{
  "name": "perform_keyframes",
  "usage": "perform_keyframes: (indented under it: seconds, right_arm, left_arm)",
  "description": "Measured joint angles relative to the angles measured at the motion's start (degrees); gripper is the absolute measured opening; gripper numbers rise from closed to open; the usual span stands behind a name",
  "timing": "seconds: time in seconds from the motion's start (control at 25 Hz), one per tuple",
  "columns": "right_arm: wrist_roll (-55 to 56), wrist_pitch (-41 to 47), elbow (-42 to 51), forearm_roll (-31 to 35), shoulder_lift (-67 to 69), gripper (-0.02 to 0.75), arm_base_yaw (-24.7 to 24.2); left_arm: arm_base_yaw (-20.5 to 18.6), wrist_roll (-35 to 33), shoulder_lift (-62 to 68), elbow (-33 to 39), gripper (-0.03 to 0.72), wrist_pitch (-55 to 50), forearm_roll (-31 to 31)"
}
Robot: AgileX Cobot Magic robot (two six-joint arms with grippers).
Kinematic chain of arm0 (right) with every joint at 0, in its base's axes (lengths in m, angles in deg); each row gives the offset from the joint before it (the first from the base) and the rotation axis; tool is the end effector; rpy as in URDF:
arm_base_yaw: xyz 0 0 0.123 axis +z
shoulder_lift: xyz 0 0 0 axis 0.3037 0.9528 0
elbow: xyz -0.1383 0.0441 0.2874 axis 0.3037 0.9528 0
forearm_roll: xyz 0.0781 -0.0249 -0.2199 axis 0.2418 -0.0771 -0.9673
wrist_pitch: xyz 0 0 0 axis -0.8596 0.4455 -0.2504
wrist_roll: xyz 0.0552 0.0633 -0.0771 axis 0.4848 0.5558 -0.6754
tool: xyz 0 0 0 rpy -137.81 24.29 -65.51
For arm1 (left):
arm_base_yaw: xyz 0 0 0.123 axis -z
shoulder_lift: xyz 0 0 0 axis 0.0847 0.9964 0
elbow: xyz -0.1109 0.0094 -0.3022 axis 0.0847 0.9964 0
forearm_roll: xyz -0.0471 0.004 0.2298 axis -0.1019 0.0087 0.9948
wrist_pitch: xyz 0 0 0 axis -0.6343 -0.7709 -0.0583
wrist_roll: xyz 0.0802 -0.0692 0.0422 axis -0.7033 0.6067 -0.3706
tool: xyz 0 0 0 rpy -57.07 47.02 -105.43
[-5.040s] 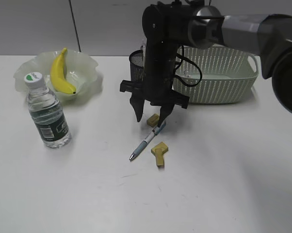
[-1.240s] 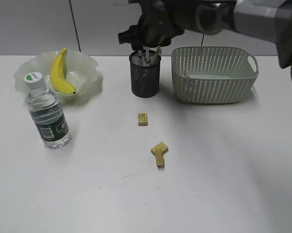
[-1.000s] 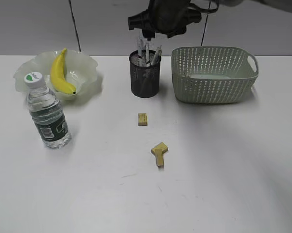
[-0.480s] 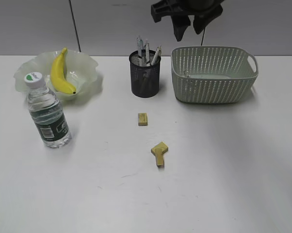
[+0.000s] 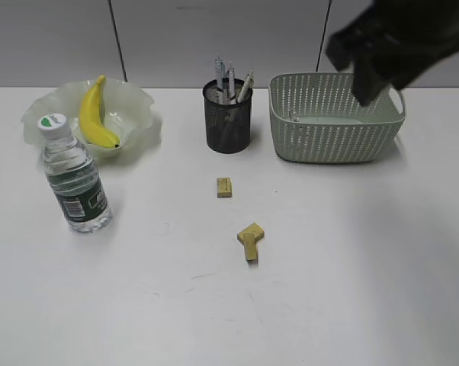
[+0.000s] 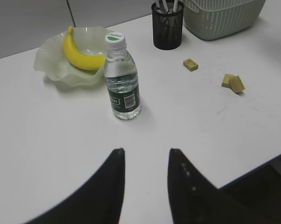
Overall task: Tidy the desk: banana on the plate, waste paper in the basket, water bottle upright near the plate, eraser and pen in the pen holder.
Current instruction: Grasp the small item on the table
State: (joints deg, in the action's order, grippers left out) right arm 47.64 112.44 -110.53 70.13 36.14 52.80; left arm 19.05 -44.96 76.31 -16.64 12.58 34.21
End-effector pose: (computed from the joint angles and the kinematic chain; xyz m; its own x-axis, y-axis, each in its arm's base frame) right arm 0.2769 0.1712 0.3550 -0.8293 -0.4233 -0.3648 -0.4124 0.9041 -0.1118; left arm -0.0384 0.0160 0.2696 -0.3530 0.2152 -0.9106 0.4314 0.9010 0.0457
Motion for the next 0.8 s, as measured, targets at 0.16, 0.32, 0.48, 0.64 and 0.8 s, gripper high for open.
perform_keyframes:
  seconds: [0.16, 0.32, 0.48, 0.64, 0.8]
  right_arm:
    - [-0.1, -0.59, 13.91, 0.05, -13.11, 0.363, 0.0]
    - [-0.21, -2.32, 27.98, 0.24, -27.42, 0.363, 0.0]
    - [-0.21, -2.9, 38.52, 0.36, -41.17, 0.363, 0.0]
    - [-0.21, -3.0, 46.63, 0.66, -56.24, 0.363, 0.0]
    - [-0.21, -4.04, 51.63, 0.73, -70.38, 0.363, 0.0]
  left_arm:
    - [0.0, 0.0, 0.0, 0.0, 0.238, 0.0, 0.0]
    - [0.0, 0.0, 0.0, 0.0, 0.238, 0.0, 0.0]
    - [0.0, 0.0, 0.0, 0.0, 0.238, 0.0, 0.0]
    - [0.0, 0.0, 0.0, 0.0, 0.238, 0.0, 0.0]
    - [0.0, 0.0, 0.06, 0.0, 0.238, 0.05, 0.0]
